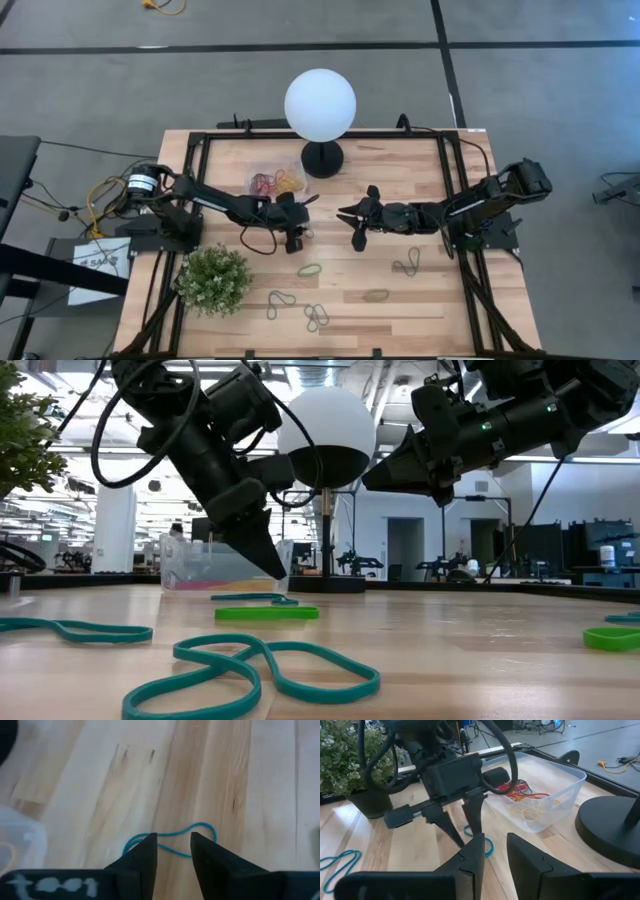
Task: Pick and place items into bin
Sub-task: Put the blue rubber band into the transparent bin
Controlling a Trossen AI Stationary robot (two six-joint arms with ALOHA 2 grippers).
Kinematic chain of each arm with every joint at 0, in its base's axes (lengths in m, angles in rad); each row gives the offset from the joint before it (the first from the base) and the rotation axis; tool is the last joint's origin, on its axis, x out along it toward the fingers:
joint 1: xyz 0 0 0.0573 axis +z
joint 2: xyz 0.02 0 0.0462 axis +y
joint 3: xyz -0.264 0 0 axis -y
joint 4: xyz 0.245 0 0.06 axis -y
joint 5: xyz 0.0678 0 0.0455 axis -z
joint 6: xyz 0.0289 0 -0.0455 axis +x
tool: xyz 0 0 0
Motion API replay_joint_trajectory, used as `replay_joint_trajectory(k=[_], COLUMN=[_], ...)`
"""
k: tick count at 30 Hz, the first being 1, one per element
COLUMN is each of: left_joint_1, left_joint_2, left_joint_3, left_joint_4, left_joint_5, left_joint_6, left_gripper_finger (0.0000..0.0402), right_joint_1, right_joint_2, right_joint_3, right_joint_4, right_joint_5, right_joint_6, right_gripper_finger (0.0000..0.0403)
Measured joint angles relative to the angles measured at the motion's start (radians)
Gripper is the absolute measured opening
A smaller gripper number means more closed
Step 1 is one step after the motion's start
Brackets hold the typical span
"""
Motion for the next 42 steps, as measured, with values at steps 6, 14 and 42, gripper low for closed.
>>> replay_joint_trajectory(k=[6, 14, 42], left_joint_1=[-0.001, -0.003, -0.093], left_joint_2=[0.085, 0.108, 0.115], left_joint_3=[0.002, 0.004, -0.001], left_joint_4=[0.044, 0.066, 0.157], left_joint_5=[-0.006, -0.081, 0.11], left_joint_6=[-0.033, -0.013, 0.053], left_gripper_finger=[0.0107, 0.0107, 0.0107], right_joint_1=[0.0, 0.0, 0.0], right_joint_2=[0.0, 0.0, 0.0], right_joint_3=[0.0, 0.0, 0.0], right_joint_4=[0.001, 0.0, 0.0], right_joint_5=[0.0, 0.0, 0.0], right_joint_6=[0.0, 0.0, 0.0], right_gripper_finger=[0.0077, 0.0077, 0.0077])
